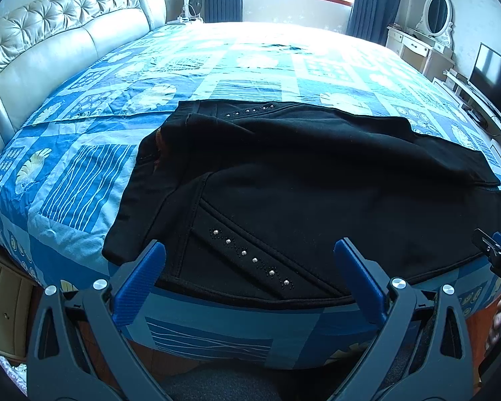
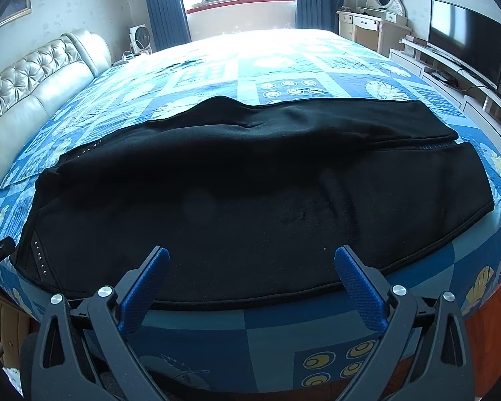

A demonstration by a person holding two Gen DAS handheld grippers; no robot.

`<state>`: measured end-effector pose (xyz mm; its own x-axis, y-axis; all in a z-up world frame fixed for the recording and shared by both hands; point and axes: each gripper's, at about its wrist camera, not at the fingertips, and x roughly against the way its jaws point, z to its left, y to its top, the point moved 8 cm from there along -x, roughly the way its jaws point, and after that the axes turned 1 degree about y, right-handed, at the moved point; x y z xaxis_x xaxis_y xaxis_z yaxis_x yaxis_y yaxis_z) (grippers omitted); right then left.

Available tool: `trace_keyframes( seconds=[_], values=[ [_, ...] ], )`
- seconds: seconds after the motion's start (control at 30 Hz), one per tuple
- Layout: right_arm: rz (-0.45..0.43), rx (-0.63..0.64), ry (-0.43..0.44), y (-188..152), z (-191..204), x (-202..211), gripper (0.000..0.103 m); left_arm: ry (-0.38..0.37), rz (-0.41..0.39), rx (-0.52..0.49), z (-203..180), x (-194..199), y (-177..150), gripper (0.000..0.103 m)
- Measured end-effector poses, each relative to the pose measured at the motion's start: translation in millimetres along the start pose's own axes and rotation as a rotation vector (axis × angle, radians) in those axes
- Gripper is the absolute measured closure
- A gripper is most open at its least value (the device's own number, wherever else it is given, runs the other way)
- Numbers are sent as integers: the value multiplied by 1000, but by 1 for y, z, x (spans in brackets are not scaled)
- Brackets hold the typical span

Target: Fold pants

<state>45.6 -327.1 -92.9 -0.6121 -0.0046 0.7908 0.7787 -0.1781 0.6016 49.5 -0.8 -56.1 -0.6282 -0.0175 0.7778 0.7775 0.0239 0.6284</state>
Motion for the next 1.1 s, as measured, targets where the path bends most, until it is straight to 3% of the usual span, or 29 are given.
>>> trace_keyframes(
  seconds=[0.3,0.7,1.1],
  values=[
    [4,0,2,-1,0,0,4,-17,28,14,-1,-1,-2,2],
    [6,1,2,-2,1,-1,4,-7,-13,5,-1,1,1,2],
    [5,-1,6,-3,2,-2,4,-4,-6,0,-1,0,0,2]
  ],
)
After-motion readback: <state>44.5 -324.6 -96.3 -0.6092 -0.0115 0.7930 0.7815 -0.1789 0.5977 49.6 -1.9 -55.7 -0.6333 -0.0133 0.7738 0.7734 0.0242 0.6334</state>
